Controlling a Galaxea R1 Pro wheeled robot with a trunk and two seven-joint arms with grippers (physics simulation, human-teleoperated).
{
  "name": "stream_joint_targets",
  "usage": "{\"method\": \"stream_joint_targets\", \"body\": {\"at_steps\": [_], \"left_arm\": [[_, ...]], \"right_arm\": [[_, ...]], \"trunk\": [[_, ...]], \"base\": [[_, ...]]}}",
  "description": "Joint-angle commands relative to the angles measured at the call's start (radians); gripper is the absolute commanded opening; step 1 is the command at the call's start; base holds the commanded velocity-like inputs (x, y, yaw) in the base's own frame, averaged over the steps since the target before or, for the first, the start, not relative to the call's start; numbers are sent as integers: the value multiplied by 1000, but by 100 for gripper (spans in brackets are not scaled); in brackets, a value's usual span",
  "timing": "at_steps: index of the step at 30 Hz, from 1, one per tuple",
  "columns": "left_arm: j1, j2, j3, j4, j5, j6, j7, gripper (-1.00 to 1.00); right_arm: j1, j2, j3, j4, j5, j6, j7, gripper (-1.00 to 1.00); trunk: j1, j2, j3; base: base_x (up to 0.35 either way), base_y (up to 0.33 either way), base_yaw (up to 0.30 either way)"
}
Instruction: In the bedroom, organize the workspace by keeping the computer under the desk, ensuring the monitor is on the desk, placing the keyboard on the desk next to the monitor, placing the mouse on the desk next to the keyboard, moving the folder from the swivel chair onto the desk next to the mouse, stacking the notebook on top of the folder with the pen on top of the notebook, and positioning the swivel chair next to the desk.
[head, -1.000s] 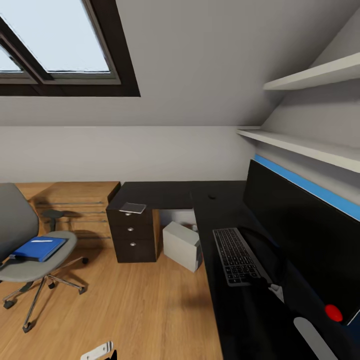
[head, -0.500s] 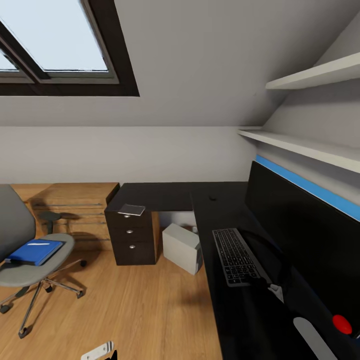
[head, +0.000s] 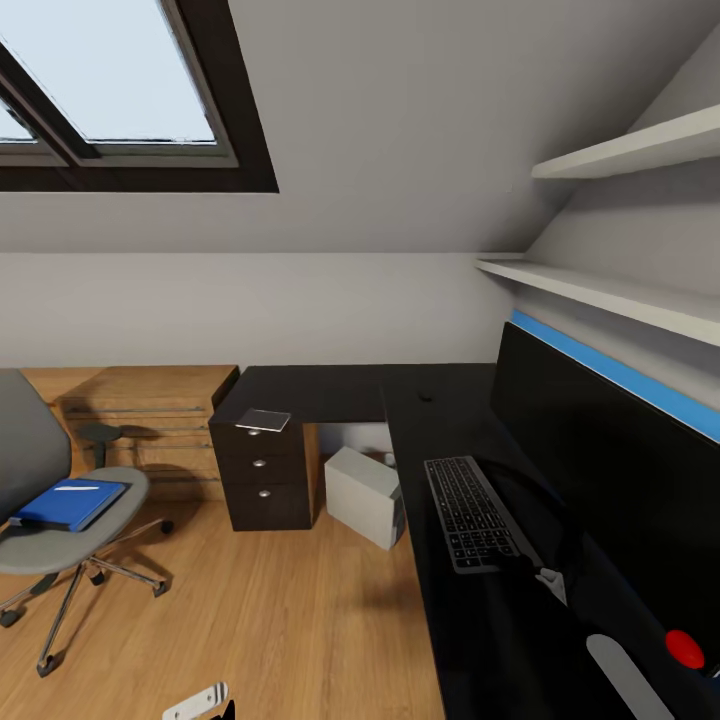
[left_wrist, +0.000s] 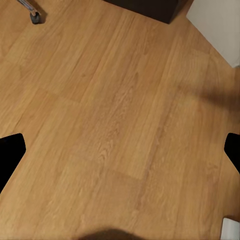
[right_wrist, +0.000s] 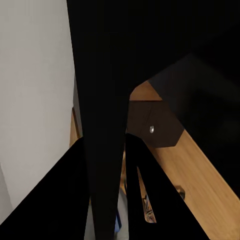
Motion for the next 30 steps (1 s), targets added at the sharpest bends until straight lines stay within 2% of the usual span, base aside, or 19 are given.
{"method": "stream_joint_targets", "body": {"at_steps": [1,30], "left_arm": [[0,1,-4,-3,6,4,8,100],[0,1,-4,-3,7,4,8,100]], "right_arm": [[-1,-1,1,0,-7,1,4,-100],[-1,-1,-2,0,-8,2,10,-100]], "trunk": [[0,-1,-1],[0,-1,-1]], "base": [[0,0,0],[0,0,0]]}}
